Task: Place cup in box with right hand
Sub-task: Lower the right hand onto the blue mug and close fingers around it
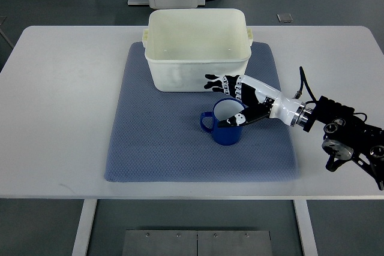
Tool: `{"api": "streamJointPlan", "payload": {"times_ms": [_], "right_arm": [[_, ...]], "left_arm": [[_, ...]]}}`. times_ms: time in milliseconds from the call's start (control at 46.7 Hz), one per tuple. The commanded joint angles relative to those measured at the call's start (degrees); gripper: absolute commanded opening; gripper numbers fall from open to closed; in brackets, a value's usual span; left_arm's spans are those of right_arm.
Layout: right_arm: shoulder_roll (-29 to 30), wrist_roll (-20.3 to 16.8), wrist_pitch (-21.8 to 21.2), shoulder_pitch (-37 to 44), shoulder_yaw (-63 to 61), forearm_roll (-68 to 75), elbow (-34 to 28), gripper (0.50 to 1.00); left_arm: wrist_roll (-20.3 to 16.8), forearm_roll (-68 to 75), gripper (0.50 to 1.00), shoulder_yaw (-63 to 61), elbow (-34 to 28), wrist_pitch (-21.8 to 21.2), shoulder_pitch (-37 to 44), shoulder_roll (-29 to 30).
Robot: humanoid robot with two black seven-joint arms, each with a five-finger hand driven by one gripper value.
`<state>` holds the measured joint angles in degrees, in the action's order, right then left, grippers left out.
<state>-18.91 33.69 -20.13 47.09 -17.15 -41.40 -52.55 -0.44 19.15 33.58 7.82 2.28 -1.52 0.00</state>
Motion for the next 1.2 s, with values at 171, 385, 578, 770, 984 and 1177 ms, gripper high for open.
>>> {"api": "streamJointPlan", "payload": {"times_ms": [171,385,578,770,984,1177], "right_arm": [[0.0,1.3,-0.1,-0.2,1.4,0.0,1.0,0.998],[0.0,1.3,-0.1,-0.6,1.4,0.0,1.0,1.0],[0.1,1.3,-0.1,-1.0,1.4,0.1,1.1,1.0],[-0.1,1.3,-0.1,-1.0,1.3,0.2,1.1,0.998],[0.2,1.3,-0.1,-1.4,1.6,0.1,1.2,0.998],[0.5,1.3,0.0,-1.7,2.5,0.1,3.2,0.998]], "left_arm": [[0.0,0.0,1.0,0.0,0.0,0.0,0.0,0.0],[0.0,0.0,1.0,0.0,0.0,0.0,0.0,0.0],[0.0,0.0,1.0,0.0,0.0,0.0,-0.1,0.0],[0.0,0.0,1.0,0.0,0.0,0.0,-0.1,0.0],[0.0,0.0,1.0,0.0,0.0,0.0,-0.1,0.0],[0.0,0.0,1.0,0.0,0.0,0.0,-0.1,0.0]]}}
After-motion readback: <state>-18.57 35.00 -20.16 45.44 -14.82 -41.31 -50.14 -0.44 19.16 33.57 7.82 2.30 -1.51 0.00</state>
